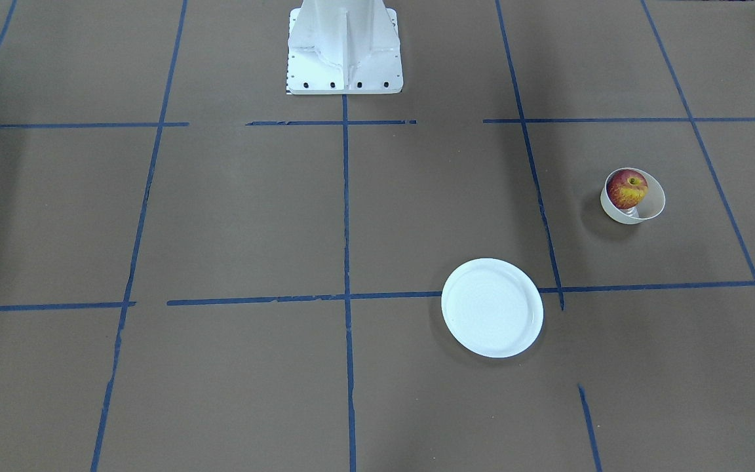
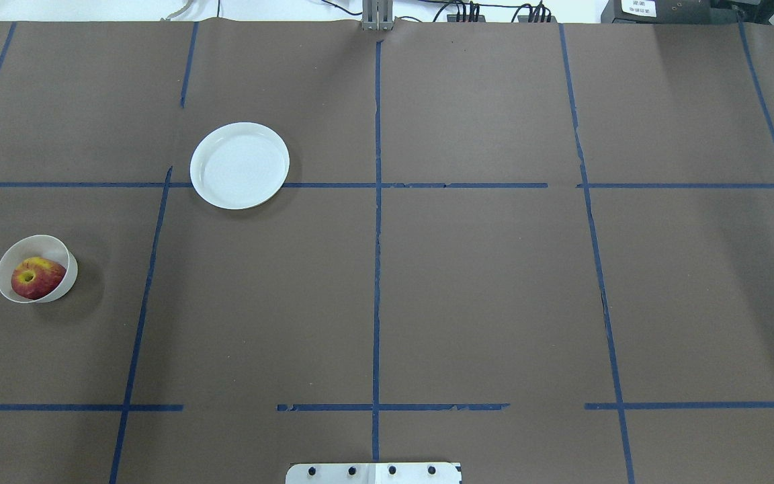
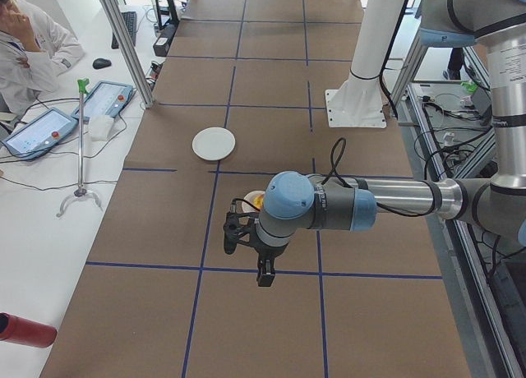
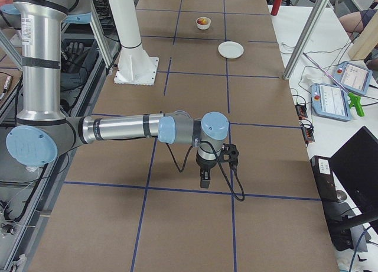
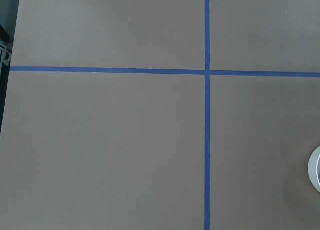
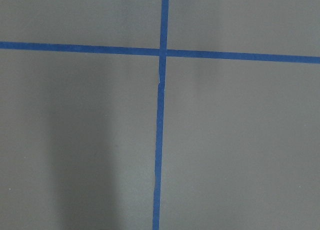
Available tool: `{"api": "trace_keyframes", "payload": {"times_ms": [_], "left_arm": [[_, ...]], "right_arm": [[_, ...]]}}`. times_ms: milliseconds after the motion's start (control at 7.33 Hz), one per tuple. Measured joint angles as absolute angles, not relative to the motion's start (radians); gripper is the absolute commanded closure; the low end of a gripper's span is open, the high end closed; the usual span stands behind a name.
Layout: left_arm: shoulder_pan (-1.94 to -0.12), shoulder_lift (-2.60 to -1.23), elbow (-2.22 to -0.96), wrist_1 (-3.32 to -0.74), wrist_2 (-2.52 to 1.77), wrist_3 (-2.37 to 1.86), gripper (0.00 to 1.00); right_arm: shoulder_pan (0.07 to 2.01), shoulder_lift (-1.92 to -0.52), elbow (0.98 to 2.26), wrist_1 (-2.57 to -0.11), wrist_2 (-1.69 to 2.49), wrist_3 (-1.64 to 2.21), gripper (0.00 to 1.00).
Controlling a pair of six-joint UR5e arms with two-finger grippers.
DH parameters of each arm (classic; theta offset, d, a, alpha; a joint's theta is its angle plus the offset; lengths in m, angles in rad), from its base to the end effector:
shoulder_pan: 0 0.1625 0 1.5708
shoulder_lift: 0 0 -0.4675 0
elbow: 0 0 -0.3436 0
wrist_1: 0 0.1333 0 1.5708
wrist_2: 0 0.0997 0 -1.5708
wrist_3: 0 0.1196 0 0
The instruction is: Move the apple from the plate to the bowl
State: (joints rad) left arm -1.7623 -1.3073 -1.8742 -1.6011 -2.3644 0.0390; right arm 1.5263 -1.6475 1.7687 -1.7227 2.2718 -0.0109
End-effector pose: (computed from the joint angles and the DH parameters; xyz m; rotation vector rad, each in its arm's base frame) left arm -0.1094 -0.3118 0.6768 0.1574 0.7808 -0.1165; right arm 0.0382 -0.4042 0.6815 -0.0412 -0.7004 -0.0423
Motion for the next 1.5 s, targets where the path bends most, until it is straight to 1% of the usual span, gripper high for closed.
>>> {"api": "trace_keyframes", "payload": {"times_ms": [409,955,1500], "left_arm": [[-1.757,-1.307,-1.871,-1.606,-2.363,0.028,0.0],[-1.688,-1.316,-1.871,-1.617,-2.367,-0.019,0.0],[-1.681,-1.32,-1.856,-1.65,-2.364,-0.017,0.0]], "right_arm": [[1.526,-1.648,1.769,-1.723,2.272,-0.011,0.0],[1.526,-1.647,1.769,-1.723,2.272,-0.011,0.0],[1.526,-1.647,1.769,-1.723,2.272,-0.012,0.0]]}}
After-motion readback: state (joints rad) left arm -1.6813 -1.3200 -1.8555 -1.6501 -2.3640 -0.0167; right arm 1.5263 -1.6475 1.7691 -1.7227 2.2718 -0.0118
